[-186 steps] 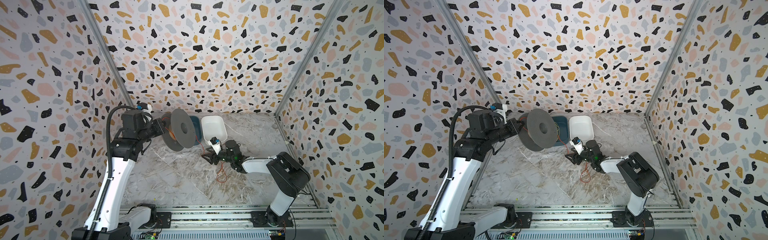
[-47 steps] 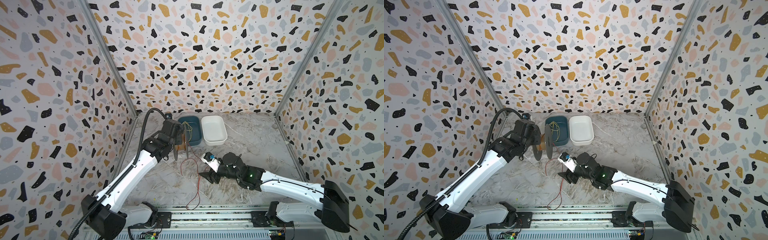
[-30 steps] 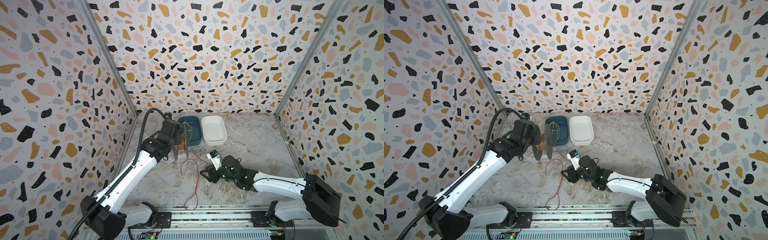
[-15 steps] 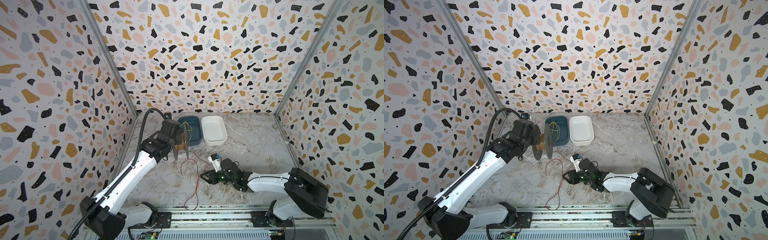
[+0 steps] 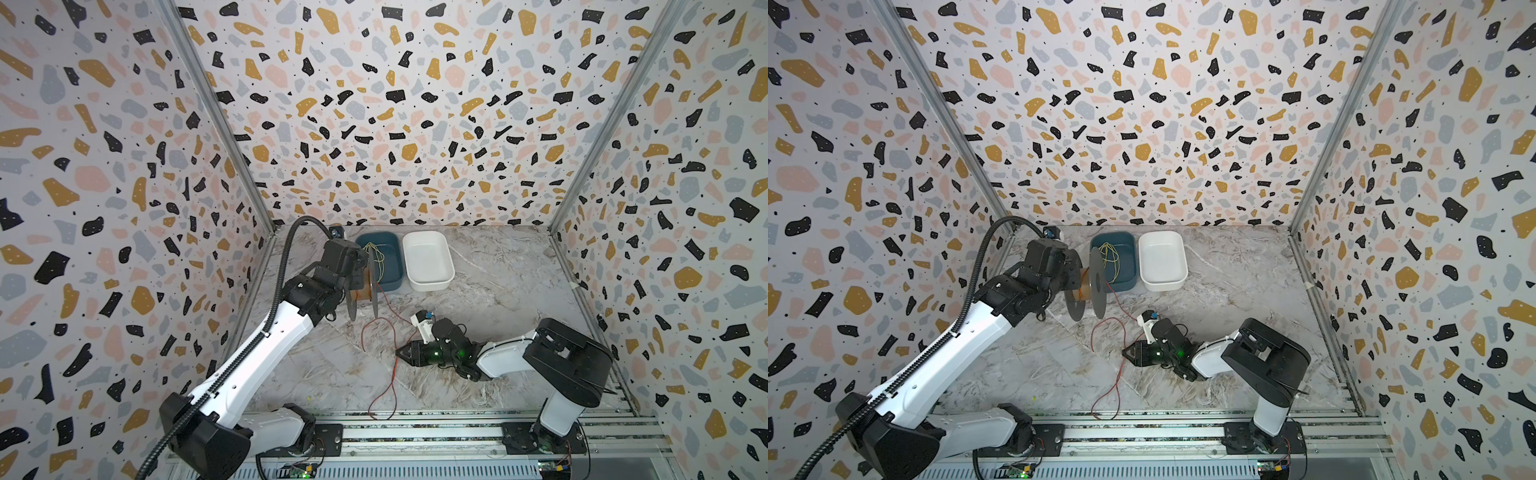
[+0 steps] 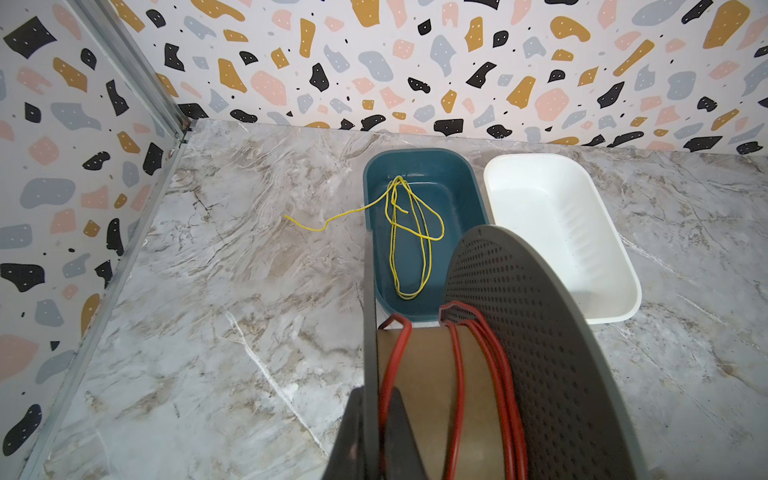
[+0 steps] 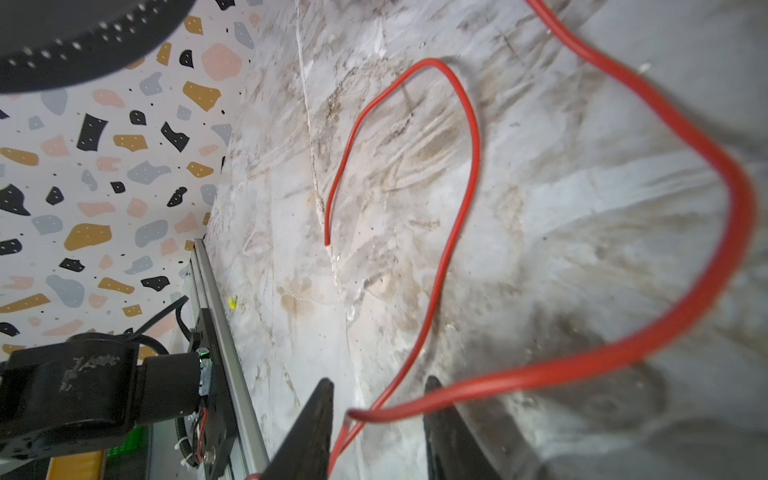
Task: Wrap the cables
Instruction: 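Release the cable and move the right gripper down toward the table, then grasp the loose red cable on the table with the right gripper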
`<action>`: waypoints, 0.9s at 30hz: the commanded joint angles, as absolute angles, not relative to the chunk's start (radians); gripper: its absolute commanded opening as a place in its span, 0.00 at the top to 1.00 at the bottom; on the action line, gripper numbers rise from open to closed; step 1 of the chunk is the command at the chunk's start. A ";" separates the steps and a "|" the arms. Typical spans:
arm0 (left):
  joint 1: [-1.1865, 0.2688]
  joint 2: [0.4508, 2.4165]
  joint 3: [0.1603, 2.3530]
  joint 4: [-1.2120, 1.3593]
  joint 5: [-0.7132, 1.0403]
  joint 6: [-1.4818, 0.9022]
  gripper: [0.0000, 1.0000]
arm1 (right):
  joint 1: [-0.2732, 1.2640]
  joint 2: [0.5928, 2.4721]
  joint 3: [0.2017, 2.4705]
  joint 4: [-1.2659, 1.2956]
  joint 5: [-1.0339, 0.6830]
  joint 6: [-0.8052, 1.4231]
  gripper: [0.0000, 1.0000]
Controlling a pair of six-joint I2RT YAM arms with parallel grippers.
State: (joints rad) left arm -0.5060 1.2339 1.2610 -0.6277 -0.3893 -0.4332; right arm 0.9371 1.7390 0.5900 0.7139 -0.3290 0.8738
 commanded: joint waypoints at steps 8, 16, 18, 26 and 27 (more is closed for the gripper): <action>-0.508 1.206 1.296 -0.552 -0.389 -0.440 1.00 | 0.931 1.750 0.645 0.734 -0.317 0.856 0.82; -0.506 1.242 1.364 -0.528 -0.384 -0.488 1.00 | 0.940 1.651 0.713 0.486 -0.238 0.647 1.00; -0.498 1.264 1.400 -0.525 -0.380 -0.517 1.00 | 0.954 1.626 0.745 0.403 -0.210 0.562 1.00; -0.425 1.329 1.526 -0.483 -0.243 -0.621 1.00 | 1.057 1.566 0.835 0.203 -0.077 0.318 1.00; -0.421 1.335 1.537 -0.480 -0.239 -0.628 1.00 | 1.072 1.563 0.845 0.187 -0.058 0.297 1.00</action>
